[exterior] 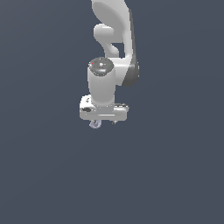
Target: Pick up the object and move it to a goal position.
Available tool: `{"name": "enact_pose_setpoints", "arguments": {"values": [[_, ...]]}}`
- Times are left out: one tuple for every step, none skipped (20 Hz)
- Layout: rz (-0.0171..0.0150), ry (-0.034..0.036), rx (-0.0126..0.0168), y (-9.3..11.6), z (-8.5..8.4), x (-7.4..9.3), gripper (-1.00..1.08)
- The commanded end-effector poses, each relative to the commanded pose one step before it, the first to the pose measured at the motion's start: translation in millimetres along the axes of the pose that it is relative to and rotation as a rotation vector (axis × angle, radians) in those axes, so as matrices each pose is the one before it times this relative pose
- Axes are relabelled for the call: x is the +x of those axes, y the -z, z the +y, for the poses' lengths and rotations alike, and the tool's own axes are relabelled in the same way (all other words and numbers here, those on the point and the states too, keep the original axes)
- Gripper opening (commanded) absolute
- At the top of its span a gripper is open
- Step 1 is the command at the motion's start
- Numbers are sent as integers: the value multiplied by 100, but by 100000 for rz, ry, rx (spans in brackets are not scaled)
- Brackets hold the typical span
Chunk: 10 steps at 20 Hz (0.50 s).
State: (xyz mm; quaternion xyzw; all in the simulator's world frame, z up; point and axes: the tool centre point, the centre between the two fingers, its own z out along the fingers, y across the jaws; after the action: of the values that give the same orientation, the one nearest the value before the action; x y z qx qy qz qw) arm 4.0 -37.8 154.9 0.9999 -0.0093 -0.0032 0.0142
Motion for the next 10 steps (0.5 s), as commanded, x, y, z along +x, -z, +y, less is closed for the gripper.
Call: {"name": "enact_pose_setpoints", "arguments": {"values": [[0,0,0,0,1,0,100],[60,34,7,36,8,7,100],[170,93,23,101,29,20,100],[288,159,36,173,45,33,100],[400,229,45,243,60,47,100],[508,305,47,316,72,65,100],[558,361,38,360,70,80,100],[449,322,16,305,46,75,100],[329,270,0,240,22,66,100],[214,211,-11,174,-2,53,100]]}}
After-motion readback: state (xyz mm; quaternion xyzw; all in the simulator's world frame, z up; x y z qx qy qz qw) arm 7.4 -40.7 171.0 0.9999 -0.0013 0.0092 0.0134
